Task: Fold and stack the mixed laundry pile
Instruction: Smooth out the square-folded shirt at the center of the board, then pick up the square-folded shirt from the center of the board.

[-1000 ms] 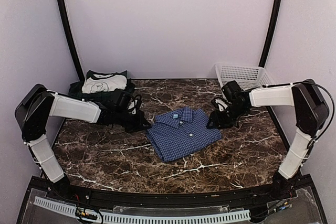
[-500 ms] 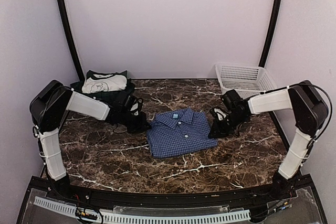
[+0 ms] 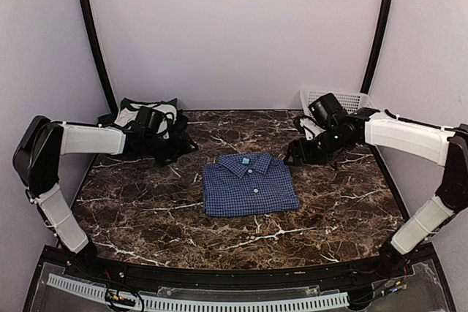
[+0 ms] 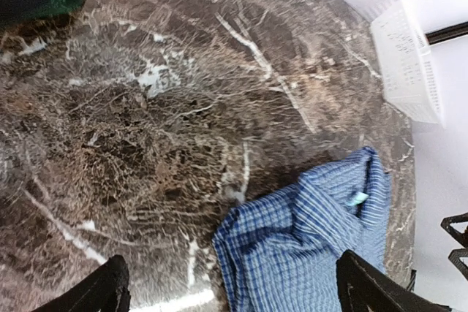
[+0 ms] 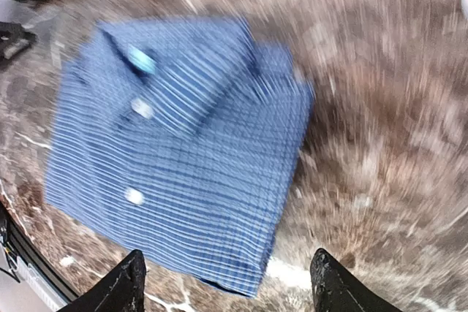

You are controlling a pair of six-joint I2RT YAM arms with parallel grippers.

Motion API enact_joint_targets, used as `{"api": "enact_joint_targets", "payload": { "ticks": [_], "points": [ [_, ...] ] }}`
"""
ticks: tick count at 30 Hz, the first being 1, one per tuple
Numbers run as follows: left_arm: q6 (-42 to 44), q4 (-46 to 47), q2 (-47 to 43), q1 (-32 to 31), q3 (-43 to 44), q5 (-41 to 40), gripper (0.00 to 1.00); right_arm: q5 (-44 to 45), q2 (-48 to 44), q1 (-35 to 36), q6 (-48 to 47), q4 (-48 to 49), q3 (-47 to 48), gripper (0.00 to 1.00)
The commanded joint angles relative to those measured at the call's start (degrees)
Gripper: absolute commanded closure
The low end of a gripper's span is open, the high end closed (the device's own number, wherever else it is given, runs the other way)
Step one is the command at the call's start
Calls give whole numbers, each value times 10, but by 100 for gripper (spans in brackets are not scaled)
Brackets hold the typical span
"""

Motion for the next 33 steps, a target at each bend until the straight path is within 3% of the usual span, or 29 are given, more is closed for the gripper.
{"api": "enact_joint_targets", "payload": {
  "ticks": [1,9,14,21,33],
  "points": [
    [-20,18,-125,15,-75,-12,1,51,-36,87,-43,-8,69,27],
    [-56,-17,-228,22,-139,-31,1,90,99,241,-125,3,157,36],
    [-67,-34,-264,23,-165,-34,1,97,192,295,-158,12,216,40],
    [-82,-24,-271,24,-197,-11,1,128,286,347,-195,-9,297,49],
    [-94,-9,-275,24,-217,-1,1,166,397,376,-207,-18,327,54]
  ]
}}
